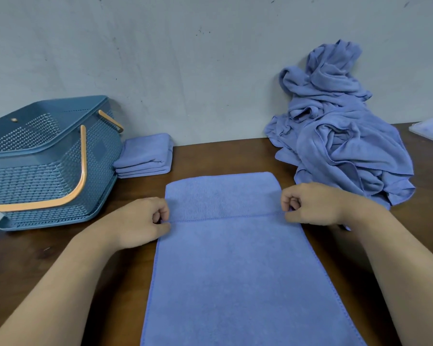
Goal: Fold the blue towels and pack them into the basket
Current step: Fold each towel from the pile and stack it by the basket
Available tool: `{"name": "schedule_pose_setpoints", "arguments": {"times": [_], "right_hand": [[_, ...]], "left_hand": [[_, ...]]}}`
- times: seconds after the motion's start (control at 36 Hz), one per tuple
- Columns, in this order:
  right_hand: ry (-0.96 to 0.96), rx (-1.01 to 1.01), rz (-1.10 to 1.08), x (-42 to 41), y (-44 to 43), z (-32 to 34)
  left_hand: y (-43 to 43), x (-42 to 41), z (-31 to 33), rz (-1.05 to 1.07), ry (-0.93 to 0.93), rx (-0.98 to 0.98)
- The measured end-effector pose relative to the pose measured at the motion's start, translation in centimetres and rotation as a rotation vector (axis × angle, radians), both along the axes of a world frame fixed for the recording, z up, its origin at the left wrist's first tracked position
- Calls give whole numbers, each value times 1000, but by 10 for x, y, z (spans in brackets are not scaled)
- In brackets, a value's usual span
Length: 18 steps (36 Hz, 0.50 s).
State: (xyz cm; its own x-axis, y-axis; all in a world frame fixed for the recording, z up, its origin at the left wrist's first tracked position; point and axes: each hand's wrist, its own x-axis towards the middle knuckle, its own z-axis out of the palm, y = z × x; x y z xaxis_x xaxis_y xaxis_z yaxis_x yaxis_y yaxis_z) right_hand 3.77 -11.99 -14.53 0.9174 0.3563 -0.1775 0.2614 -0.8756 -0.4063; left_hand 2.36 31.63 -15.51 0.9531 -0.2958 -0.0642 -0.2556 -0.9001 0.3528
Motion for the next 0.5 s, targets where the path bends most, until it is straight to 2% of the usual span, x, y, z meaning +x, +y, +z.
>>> {"name": "schedule_pose_setpoints", "arguments": {"times": [0.08,0.17,0.22,0.31,0.42,0.5], "right_hand": [[2,-21,20,-3,3,3],[3,29,55,-7,3,12],[9,168,82,-10,3,20],[11,483,43,-10,6,27],[-62,825,-246,7,20,18],[-170,955,-462,26,34,5]], "left_hand": [[-3,-3,3,-20,30,-13],[-4,-8,13,-57,67,-131],[-4,-12,24,-121,95,-292],[-8,-17,31,-149,109,-666],[-25,-6,24,158,9,-1074],[-37,13,8,413,-6,-1194]]}}
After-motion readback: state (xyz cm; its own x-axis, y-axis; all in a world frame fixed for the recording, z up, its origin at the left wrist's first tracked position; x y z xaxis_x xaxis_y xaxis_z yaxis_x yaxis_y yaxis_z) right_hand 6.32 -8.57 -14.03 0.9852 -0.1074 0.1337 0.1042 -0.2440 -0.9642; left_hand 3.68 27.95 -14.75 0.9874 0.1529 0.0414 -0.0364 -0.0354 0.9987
